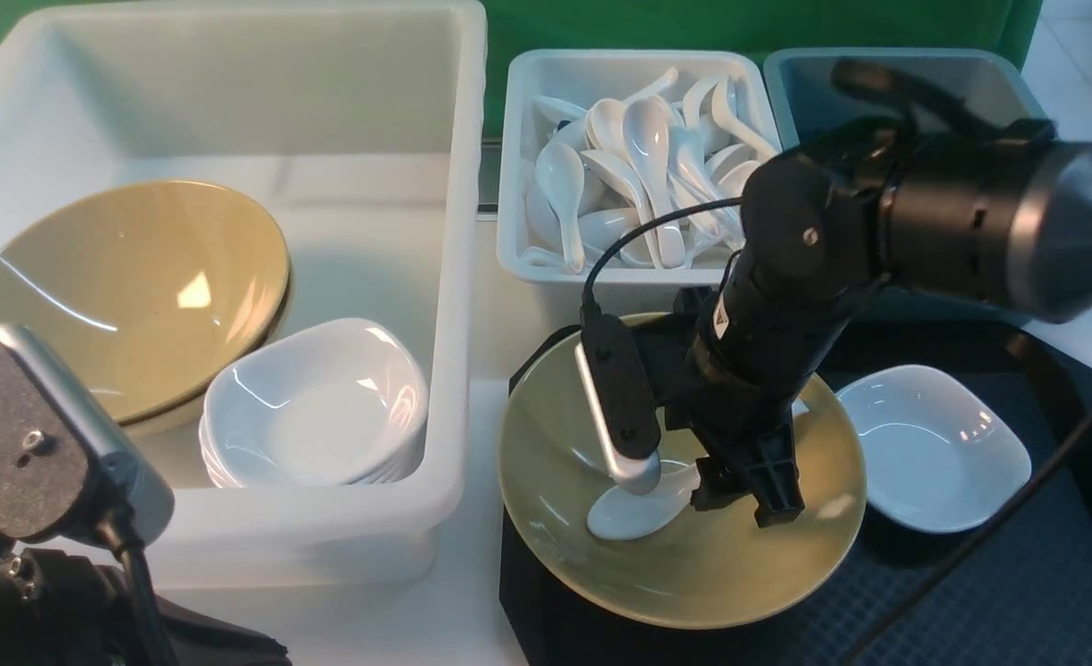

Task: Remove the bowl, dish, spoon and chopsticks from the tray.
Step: Use the right arm to grab the soup spoon in the middle, then use the right arm to put the soup spoon into the small storage box in the middle

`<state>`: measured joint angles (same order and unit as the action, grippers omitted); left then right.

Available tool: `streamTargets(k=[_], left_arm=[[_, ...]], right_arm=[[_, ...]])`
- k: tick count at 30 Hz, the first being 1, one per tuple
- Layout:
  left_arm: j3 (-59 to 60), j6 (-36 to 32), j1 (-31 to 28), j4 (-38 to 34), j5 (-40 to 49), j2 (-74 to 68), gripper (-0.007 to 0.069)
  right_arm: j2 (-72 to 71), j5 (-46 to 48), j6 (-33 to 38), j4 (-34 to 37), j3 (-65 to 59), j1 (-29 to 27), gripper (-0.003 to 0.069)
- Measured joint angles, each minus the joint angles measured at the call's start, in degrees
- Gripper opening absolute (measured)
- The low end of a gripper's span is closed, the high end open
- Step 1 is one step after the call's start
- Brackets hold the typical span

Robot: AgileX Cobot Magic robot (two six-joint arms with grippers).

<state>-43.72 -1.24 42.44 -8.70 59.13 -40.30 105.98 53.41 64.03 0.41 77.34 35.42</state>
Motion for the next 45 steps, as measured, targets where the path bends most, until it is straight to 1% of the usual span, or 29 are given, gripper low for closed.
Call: streamTargets(k=[4, 6, 8, 11, 12, 13, 16, 17, 20, 21, 22, 23, 25, 26, 27, 28, 29, 30, 31, 32, 33, 34, 35, 36, 38, 39, 40, 42, 45], left_arm=[[0.0, 0.0, 0.0, 0.0, 0.0, 0.0, -0.0011], [0.0, -0.1, 0.0, 0.0, 0.0, 0.0, -0.0011], [0.0, -0.1, 0.0, 0.0, 0.0, 0.0, -0.0011], [0.0, -0.6, 0.0, 0.0, 0.0, 0.0, -0.0011], [0.0, -0.9, 0.0, 0.0, 0.0, 0.0, -0.0011], [0.0, -1.0, 0.0, 0.0, 0.0, 0.0, -0.0011], [0.0, -1.1, 0.0, 0.0, -0.4, 0.0, -0.0011], [0.0, -1.1, 0.0, 0.0, -0.5, 0.0, -0.0011], [0.0, -1.1, 0.0, -0.1, -1.5, 0.0, -0.0011], [0.0, -1.1, 0.0, -0.2, -1.7, 0.0, -0.0011], [0.0, -1.1, 0.0, -0.2, -1.9, 0.0, -0.0011], [0.0, -1.1, 0.0, -0.2, -2.0, 0.0, -0.0011], [0.0, -1.1, 0.0, -0.2, -2.4, 0.0, -0.0011], [0.0, -1.1, 0.0, -0.2, -2.4, 0.0, -0.0011], [0.0, -1.1, 0.0, -0.2, -3.2, 0.0, -0.0011], [0.0, -1.1, 0.0, -0.2, -3.4, 0.0, -0.0011], [0.0, -1.1, 0.0, -0.2, -4.3, 0.0, -0.0011], [0.0, -1.1, 0.0, -0.2, -5.5, 0.0, -0.0011], [0.0, -1.1, 0.0, -0.2, -5.6, 0.0, -0.0011], [0.0, -1.1, 0.0, -0.2, -6.9, 0.0, -0.0011], [0.0, -1.0, 0.0, -0.2, -7.0, 0.0, -0.0011], [0.0, -0.5, 0.0, -0.2, -7.8, 0.0, -0.0011], [0.0, -0.2, 0.0, -0.2, -7.9, 0.0, -0.0011], [0.0, 0.3, 0.0, -0.2, -7.9, 0.0, -0.0011], [0.0, 0.7, 0.0, -0.2, -7.9, 0.0, -0.0011], [0.0, 1.7, 0.0, -0.2, -7.5, 0.0, -0.0011], [0.0, 2.3, 0.0, -0.2, -7.2, 0.0, -0.0011], [0.0, 3.8, 0.0, -0.4, -6.5, 0.0, -0.0011], [-0.1, 6.0, 0.0, -0.6, -5.6, -0.3, -0.0011]], right_arm=[[3.0, 0.0, 0.1, -4.9, 0.0, 0.0, 0.0507], [3.7, 0.6, 0.1, -5.9, 0.0, 0.0, 0.0482], [3.7, 1.4, 0.1, -6.3, 0.0, 0.0, 0.0438], [3.6, 6.0, 0.0, -6.6, 1.1, 0.2, 0.0279], [3.4, 8.4, -0.1, -6.6, 2.4, 0.2, 0.0178], [3.0, 10.8, -0.3, -6.6, 3.5, 0.3, 0.0141], [1.4, 13.7, -1.9, -6.6, 8.2, 0.3, 0.0153], [1.3, 13.8, -2.0, -6.6, 8.6, 0.3, 0.0153], [-0.4, 14.0, -5.1, -6.6, 16.5, -0.7, 0.0153], [-0.4, 14.0, -5.6, -6.6, 17.4, -0.9, 0.0153], [-0.4, 13.2, -8.3, -6.6, 20.6, -1.7, 0.0153], [-0.4, 13.2, -8.3, -6.6, 21.0, -1.7, 0.0153], [0.2, 8.7, -16.7, -6.6, 26.2, -3.5, 0.0153], [0.3, 8.2, -17.5, -6.6, 26.2, -3.6, 0.0153], [1.4, 2.3, -26.6, -6.6, 29.1, -4.9, 0.0153], [1.7, 1.6, -27.7, -6.6, 29.3, -5.1, 0.0153], [2.8, -3.0, -35.1, -6.6, 30.5, -6.0, 0.0153], [4.3, -8.5, -44.3, -6.7, 31.3, -7.0, 0.0153], [4.3, -9.2, -45.5, -6.7, 31.4, -7.1, 0.0153], [6.6, -15.7, -54.7, -6.7, 31.5, -8.2, 0.0153], [6.9, -15.7, -54.7, -6.7, 31.5, -8.2, 0.0153], [9.2, -20.6, -59.2, -6.8, 31.5, -9.0, 0.0153], [10.6, -22.4, -60.2, -6.8, 31.5, -9.2, 0.0156], [12.0, -24.6, -61.2, -6.9, 31.5, -9.7, 0.0175], [13.2, -25.9, -61.8, -6.9, 31.5, -10.0, 0.0202], [14.7, -26.8, -64.0, -6.9, 31.5, -10.5, 0.0276], [15.0, -26.9, -65.1, -6.9, 31.5, -10.7, 0.0322], [15.0, -25.6, -69.7, -6.8, 32.1, -11.5, 0.044], [13.9, -20.3, -72.9, -6.9, 34.6, -12.2, 0.0565]])
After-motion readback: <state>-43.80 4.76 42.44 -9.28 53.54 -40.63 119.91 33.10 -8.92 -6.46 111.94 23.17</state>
